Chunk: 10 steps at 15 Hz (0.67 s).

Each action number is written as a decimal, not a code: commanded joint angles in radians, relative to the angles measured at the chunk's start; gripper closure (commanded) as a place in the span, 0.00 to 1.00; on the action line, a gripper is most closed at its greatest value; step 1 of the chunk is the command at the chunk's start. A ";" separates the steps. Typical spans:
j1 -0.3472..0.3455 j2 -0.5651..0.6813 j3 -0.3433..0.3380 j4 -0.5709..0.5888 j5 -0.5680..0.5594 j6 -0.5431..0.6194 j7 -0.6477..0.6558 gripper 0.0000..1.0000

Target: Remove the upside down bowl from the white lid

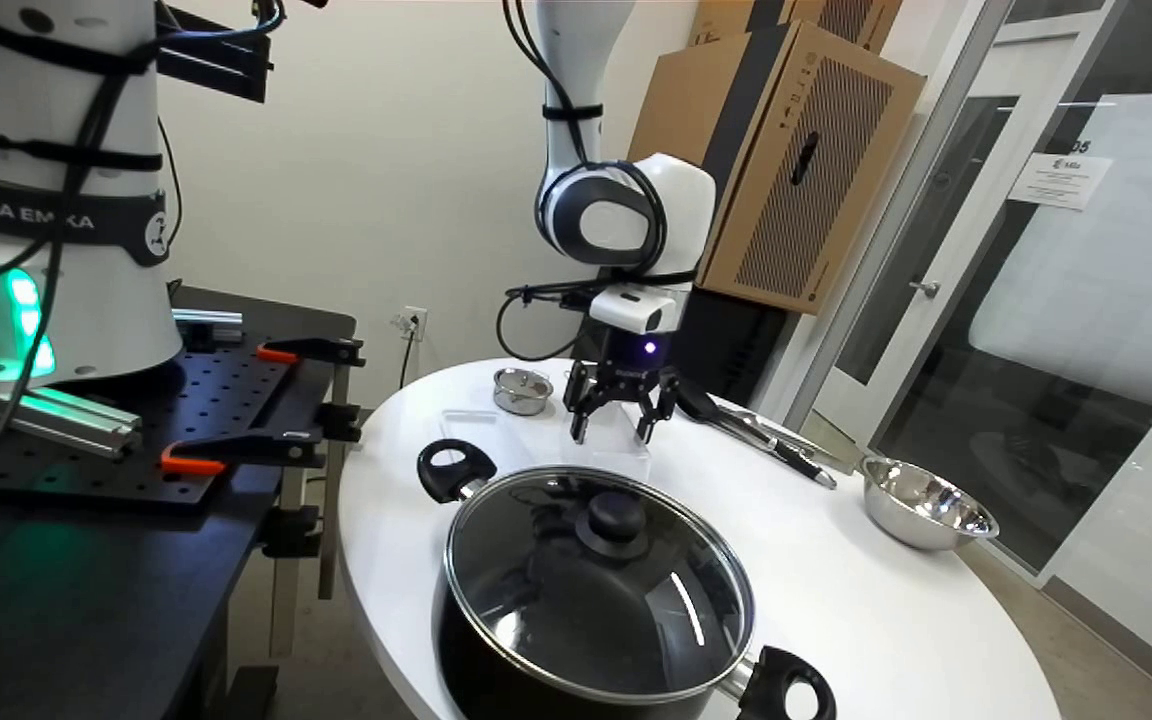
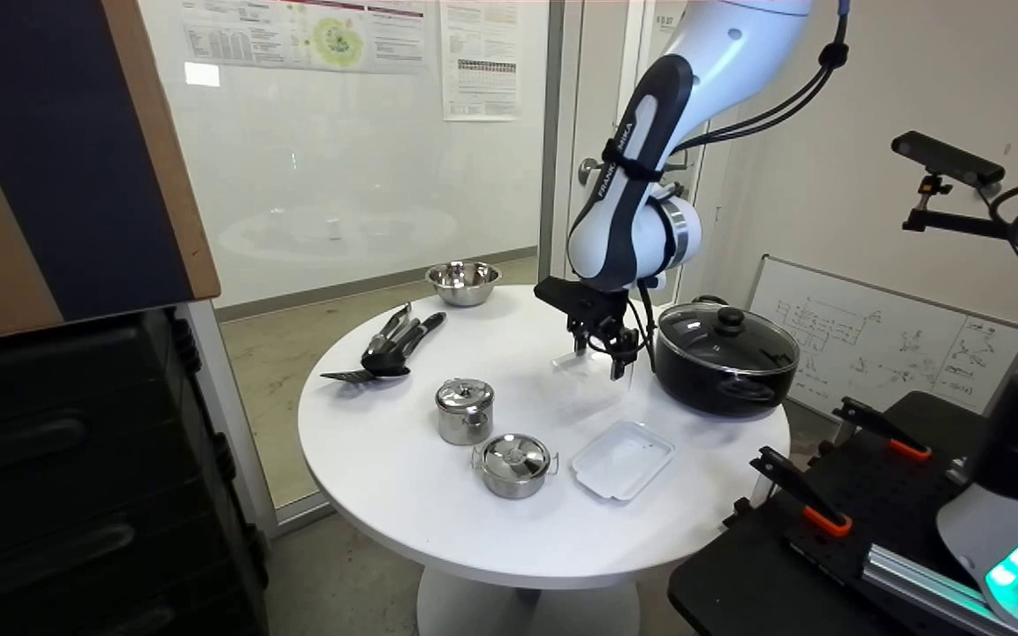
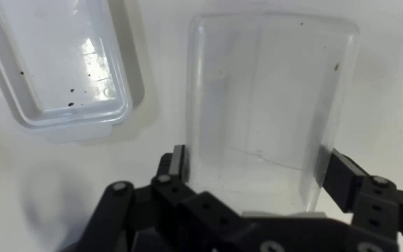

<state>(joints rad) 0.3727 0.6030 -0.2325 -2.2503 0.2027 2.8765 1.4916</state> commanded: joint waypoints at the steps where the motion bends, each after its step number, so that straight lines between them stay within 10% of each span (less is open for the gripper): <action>1: 0.022 0.053 -0.014 0.062 -0.041 -0.049 0.067 0.35; 3: 0.028 0.062 -0.013 0.069 -0.048 -0.057 0.083 0.35; 4: 0.031 0.063 -0.012 0.070 -0.051 -0.060 0.088 0.04; 10: 0.030 0.005 -0.001 0.020 -0.058 -0.040 0.087 0.00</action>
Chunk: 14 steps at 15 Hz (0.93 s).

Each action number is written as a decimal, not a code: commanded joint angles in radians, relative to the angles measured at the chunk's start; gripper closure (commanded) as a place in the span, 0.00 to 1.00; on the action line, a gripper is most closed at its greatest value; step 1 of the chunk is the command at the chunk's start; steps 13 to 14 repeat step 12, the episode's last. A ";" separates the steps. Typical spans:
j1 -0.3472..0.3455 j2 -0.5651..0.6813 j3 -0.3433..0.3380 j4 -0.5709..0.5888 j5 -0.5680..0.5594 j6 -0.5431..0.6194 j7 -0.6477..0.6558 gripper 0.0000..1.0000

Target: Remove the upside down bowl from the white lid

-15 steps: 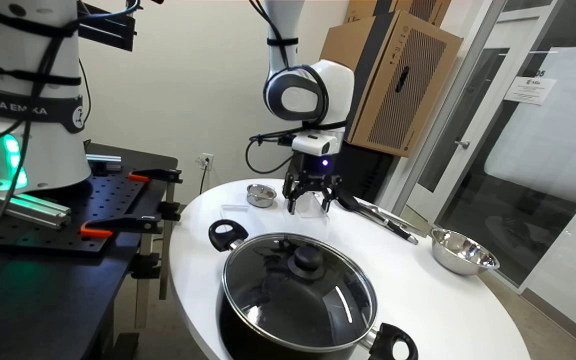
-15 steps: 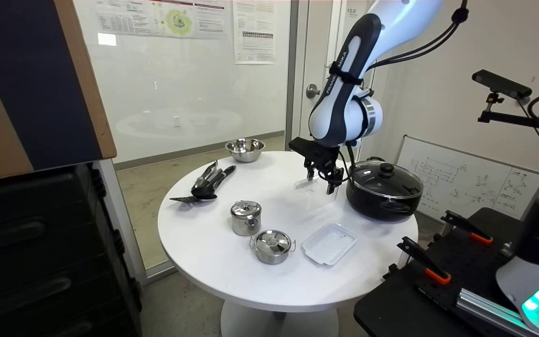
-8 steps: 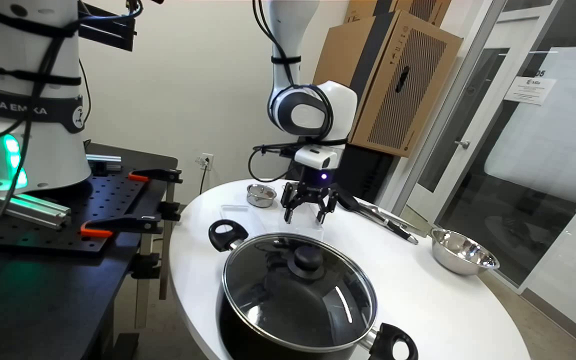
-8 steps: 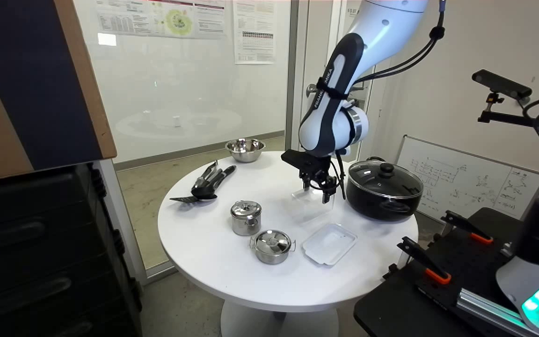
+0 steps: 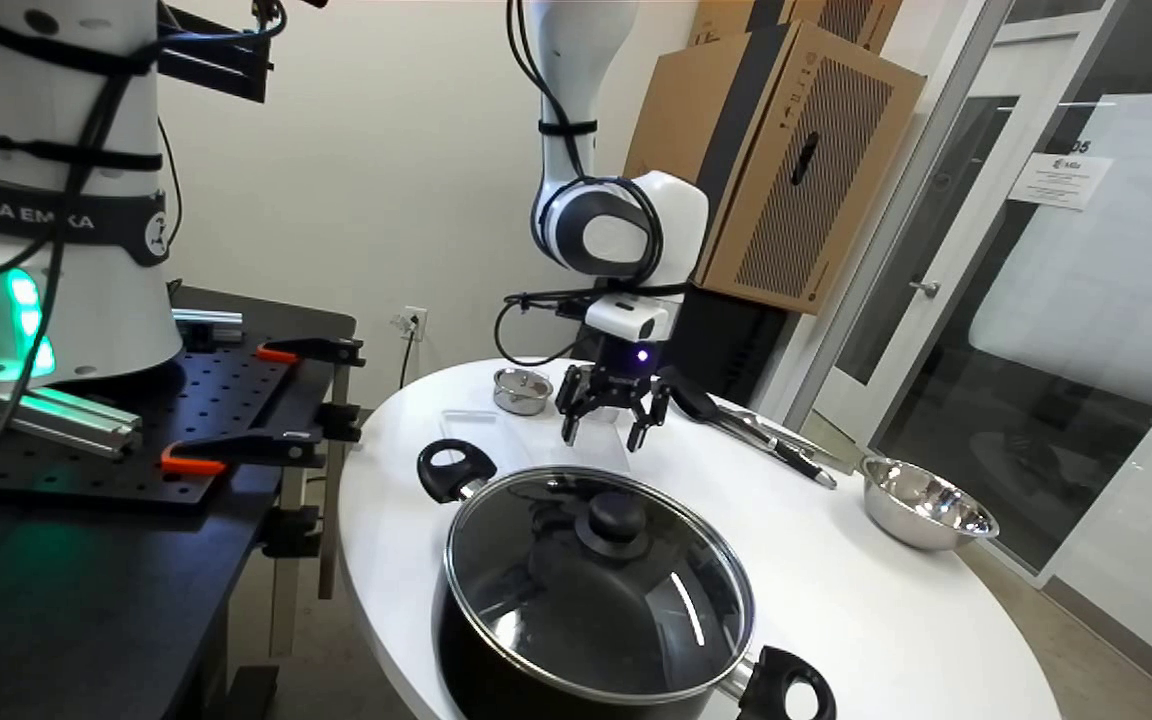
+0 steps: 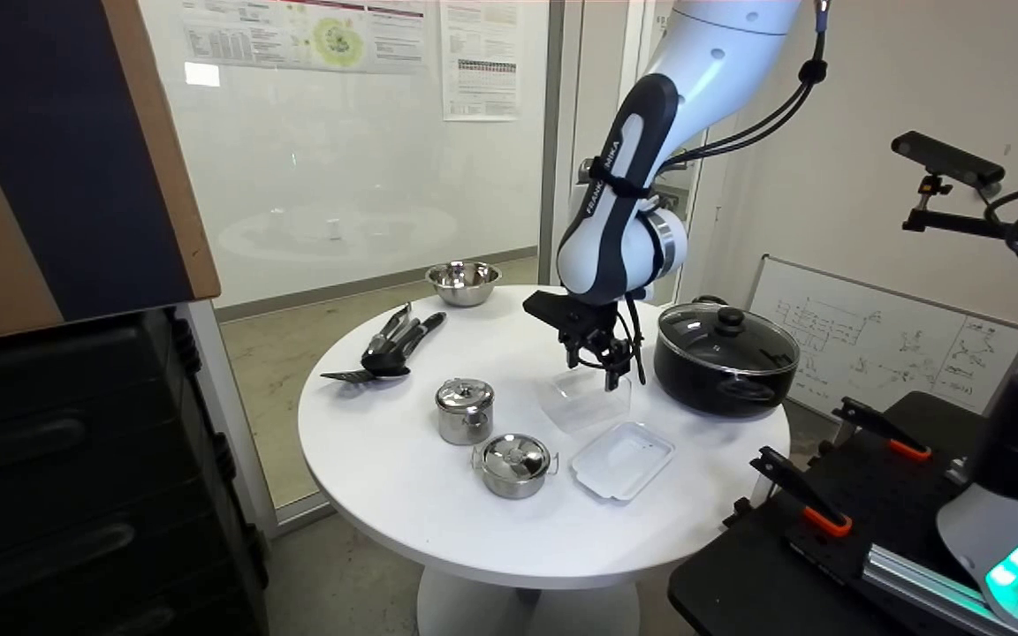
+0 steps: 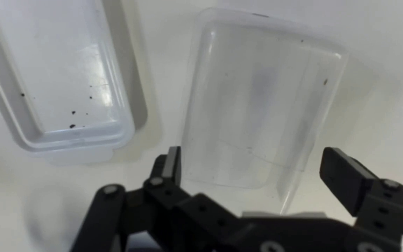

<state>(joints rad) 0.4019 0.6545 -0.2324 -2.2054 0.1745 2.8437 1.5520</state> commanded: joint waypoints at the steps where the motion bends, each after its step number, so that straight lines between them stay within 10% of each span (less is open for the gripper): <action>1: -0.011 -0.077 0.011 -0.048 -0.024 0.005 0.013 0.00; 7: -0.105 -0.395 0.162 -0.327 0.015 0.124 -0.128 0.00; 8: -0.075 -0.252 0.114 -0.191 -0.011 0.087 -0.060 0.00; 14: -0.084 -0.280 0.125 -0.215 -0.012 0.086 -0.063 0.00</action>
